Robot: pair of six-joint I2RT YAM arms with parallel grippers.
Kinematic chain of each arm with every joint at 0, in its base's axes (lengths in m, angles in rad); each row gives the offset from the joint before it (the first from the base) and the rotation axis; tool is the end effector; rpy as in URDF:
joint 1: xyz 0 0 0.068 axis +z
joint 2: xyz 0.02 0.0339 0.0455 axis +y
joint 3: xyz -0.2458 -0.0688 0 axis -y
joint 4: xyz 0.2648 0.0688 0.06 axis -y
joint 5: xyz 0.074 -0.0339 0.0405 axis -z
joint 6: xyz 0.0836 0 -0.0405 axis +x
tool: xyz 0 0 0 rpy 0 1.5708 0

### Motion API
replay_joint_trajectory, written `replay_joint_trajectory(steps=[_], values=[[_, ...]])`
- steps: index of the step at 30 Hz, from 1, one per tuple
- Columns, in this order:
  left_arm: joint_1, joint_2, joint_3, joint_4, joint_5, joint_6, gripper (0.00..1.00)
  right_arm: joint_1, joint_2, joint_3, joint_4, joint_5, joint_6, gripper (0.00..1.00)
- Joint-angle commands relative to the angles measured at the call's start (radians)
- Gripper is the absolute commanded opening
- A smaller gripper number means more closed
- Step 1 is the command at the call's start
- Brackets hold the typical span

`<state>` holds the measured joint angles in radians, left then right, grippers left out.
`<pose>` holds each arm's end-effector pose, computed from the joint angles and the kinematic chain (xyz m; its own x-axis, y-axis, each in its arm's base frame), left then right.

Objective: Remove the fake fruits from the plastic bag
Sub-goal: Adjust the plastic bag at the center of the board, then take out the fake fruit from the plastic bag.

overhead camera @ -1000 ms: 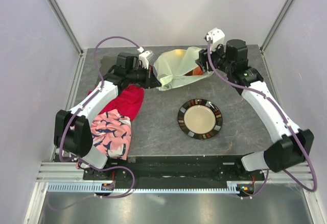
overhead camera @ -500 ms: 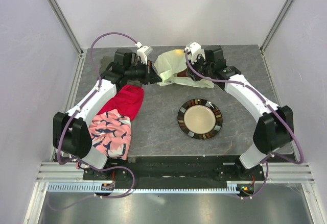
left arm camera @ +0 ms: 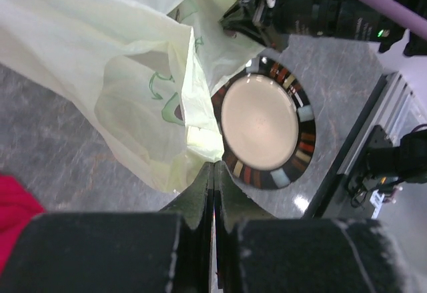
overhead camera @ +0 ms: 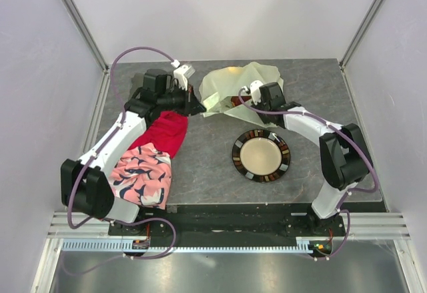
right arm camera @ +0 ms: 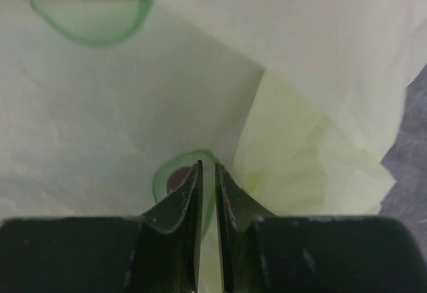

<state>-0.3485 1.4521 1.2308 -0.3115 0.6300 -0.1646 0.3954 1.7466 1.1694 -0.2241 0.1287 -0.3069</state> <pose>0.3444 -0.1775 0.2861 -0.5943 0.0751 -0.8007 0.6645 0.6067 -0.4364 0.3980 0.1545 0.1486 -0.5414 -0.5506 -0.6354 -0.4858 0.8217 -0.2981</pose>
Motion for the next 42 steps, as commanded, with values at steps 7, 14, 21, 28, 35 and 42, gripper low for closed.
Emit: replay_joint_trajectory(steps=[7,14,21,28,35,42], values=[[0.016,-0.148,-0.126,-0.064,-0.02,0.105,0.02,0.036,-0.214,0.035,-0.127,-0.214,-0.014,0.24],[0.016,-0.085,-0.054,-0.034,-0.016,0.083,0.02,0.077,-0.001,0.222,-0.074,-0.199,-0.028,0.24],[0.019,-0.067,-0.027,-0.009,-0.016,0.053,0.02,0.097,0.182,0.317,-0.024,-0.095,-0.006,0.24],[0.026,-0.044,-0.005,0.034,-0.038,-0.024,0.02,0.131,0.01,0.078,-0.101,-0.116,0.025,0.25],[0.031,-0.033,-0.014,0.052,-0.024,-0.052,0.02,0.155,-0.111,-0.028,-0.129,-0.101,0.023,0.25],[0.032,-0.029,-0.008,0.055,-0.019,-0.043,0.02,0.155,0.025,0.223,-0.119,-0.107,-0.026,0.27]])
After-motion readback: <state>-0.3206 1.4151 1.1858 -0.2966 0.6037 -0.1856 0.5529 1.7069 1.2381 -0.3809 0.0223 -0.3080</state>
